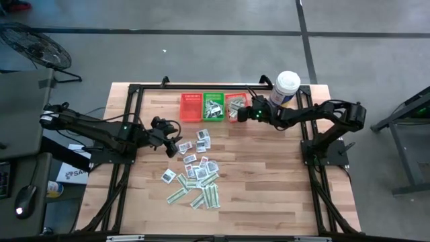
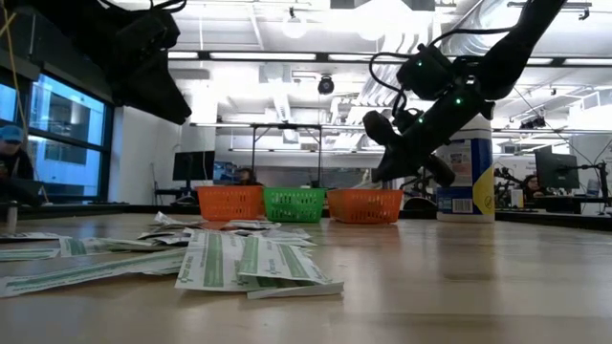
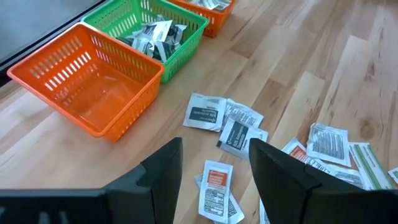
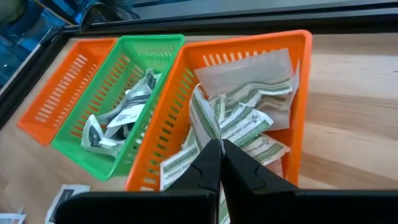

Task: Pick & Place First Aid Supplies
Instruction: Put the bandage pack into the right orange bin

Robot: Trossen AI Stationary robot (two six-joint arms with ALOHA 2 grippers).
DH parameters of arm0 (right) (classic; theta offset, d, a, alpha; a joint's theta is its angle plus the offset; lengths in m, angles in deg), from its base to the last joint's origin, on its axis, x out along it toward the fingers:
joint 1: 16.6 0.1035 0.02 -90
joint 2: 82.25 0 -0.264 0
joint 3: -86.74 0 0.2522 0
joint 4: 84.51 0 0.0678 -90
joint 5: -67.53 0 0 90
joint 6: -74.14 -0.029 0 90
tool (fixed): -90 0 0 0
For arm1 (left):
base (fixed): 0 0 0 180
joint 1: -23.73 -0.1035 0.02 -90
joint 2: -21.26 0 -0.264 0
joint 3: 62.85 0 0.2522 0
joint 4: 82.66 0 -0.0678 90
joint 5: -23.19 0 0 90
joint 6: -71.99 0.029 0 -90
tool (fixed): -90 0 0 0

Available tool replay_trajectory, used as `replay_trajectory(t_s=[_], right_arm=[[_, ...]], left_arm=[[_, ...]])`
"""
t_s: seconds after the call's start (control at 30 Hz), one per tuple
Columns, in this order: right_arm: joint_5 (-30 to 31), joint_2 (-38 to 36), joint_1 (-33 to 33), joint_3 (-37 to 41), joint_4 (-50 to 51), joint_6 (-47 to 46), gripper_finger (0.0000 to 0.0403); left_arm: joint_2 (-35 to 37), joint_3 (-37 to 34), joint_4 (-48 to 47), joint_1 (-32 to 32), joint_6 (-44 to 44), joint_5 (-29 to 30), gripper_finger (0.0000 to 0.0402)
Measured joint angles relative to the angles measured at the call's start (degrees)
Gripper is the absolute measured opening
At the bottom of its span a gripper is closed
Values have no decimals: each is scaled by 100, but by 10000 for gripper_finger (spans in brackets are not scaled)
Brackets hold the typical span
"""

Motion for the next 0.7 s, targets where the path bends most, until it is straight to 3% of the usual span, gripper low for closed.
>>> replay_trajectory(t_s=[0.23,0.7], right_arm=[[-42,0,4,0,2,145,28],[-162,-13,4,2,-148,63,183]], left_arm=[[0,0,-4,0,11,-2,182],[-2,2,-2,0,9,-23,182]])
